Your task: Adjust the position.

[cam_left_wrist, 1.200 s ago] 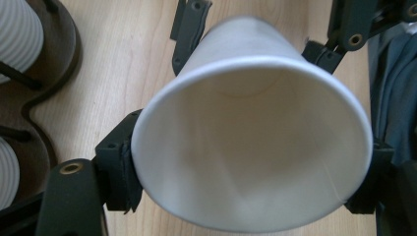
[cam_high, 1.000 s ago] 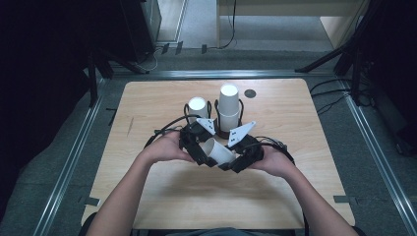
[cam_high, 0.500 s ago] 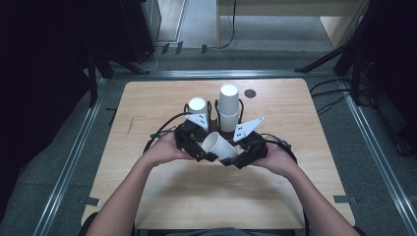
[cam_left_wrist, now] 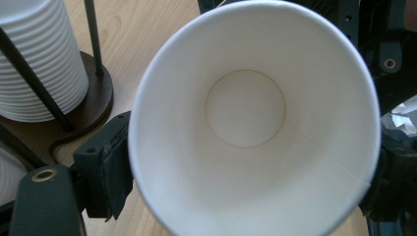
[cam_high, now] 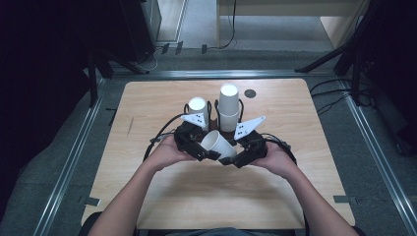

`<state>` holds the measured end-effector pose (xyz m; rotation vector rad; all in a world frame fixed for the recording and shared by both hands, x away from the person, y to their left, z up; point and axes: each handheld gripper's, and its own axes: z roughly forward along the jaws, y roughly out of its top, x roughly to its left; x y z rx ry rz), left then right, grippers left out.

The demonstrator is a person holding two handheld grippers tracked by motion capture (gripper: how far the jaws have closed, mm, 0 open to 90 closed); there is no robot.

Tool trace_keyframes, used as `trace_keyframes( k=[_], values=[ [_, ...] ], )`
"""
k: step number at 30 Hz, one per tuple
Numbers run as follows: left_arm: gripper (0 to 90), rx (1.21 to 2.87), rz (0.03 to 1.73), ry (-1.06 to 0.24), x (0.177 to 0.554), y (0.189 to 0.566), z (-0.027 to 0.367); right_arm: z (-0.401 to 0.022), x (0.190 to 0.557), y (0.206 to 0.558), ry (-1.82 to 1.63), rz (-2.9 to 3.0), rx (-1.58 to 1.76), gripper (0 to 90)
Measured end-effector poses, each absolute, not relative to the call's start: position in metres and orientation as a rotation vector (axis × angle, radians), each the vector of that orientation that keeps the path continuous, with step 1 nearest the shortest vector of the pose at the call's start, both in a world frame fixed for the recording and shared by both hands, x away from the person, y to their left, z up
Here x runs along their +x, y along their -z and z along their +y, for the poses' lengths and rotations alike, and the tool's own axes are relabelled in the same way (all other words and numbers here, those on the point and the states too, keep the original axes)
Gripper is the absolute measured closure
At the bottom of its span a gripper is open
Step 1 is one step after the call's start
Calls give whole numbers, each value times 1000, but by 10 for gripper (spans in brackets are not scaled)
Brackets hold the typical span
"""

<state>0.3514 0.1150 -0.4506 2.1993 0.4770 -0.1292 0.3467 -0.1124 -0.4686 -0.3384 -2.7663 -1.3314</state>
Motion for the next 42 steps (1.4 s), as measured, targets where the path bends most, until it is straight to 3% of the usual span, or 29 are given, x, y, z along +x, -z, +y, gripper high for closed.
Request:
trace_keyframes(
  k=[17,23,42],
  values=[
    [255,2167,469,154,352,446,116,-114,346,470,1334,-2776,-328,332],
    [257,2197,468,133,351,446,115,-113,345,471,1325,-2766,-362,245],
    [256,2243,524,84,353,441,125,-124,338,480,1257,-2811,-456,212]
  ],
)
